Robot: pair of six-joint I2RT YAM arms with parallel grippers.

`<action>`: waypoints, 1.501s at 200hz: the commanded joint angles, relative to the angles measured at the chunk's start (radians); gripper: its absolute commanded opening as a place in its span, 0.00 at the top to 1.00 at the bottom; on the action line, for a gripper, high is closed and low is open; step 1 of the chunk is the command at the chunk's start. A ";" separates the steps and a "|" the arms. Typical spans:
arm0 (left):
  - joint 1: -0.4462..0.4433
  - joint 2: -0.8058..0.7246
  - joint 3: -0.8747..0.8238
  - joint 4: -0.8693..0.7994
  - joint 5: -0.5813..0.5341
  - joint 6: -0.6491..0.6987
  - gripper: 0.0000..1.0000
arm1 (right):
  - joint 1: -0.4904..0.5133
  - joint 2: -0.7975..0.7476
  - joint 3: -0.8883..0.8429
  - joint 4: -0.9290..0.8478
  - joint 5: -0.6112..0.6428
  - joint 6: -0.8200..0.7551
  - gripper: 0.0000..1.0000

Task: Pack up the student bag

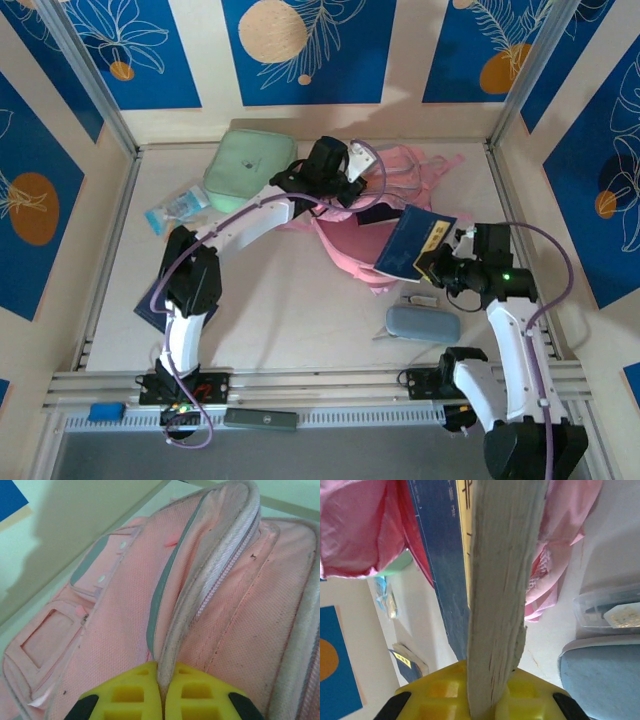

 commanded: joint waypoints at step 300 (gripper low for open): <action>0.040 -0.218 -0.085 0.086 0.222 -0.114 1.00 | 0.291 0.604 -0.046 0.672 0.338 0.031 0.96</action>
